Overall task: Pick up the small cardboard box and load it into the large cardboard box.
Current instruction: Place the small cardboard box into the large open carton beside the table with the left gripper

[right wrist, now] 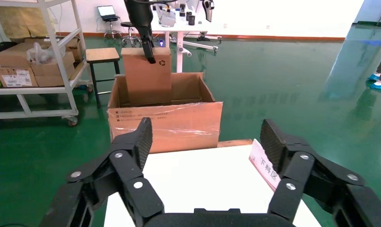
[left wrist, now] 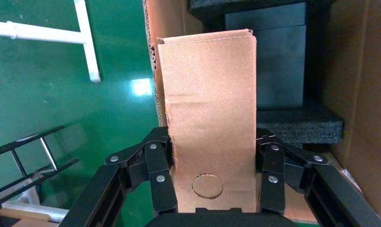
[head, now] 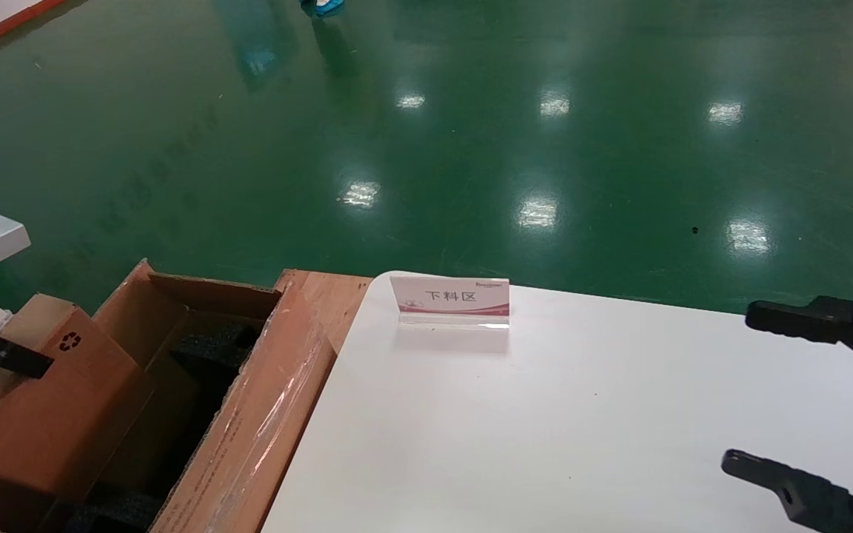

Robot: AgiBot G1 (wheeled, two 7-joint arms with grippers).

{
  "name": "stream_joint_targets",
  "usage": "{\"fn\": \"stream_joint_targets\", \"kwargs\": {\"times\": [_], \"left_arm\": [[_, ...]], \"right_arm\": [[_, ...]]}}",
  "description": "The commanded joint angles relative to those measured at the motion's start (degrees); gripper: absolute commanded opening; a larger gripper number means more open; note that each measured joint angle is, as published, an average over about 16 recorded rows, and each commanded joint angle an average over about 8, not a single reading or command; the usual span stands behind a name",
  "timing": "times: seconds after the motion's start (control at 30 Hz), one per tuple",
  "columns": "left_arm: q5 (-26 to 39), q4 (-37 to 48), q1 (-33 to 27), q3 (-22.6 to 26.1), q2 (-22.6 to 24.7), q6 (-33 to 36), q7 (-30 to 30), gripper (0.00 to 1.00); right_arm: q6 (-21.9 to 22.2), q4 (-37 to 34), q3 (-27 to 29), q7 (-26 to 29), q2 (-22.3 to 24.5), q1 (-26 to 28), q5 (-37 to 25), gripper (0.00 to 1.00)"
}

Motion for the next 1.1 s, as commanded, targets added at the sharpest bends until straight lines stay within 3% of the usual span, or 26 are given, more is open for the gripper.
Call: {"fn": "stream_joint_targets", "kwargs": {"times": [0.03,0.43,1.1], "left_arm": [[0.25,0.07,0.57,0.15,-0.42,-0.57,-0.12,0.0],[0.58,2.5,3.87,0.84,-1.48,-6.32,1.02,0.0],[-4.29,13.21,11.96,1.65,3.07,-14.37,6.46,0.0]], "right_arm": [[0.0,0.0,-0.01,0.0,0.0,0.0,0.0,1.0],[0.02,0.0,-0.05,-0.02,0.02,0.01,0.03,1.0],[0.05,0.0,-0.11,-0.06,0.05,0.02,0.08,1.0]]}}
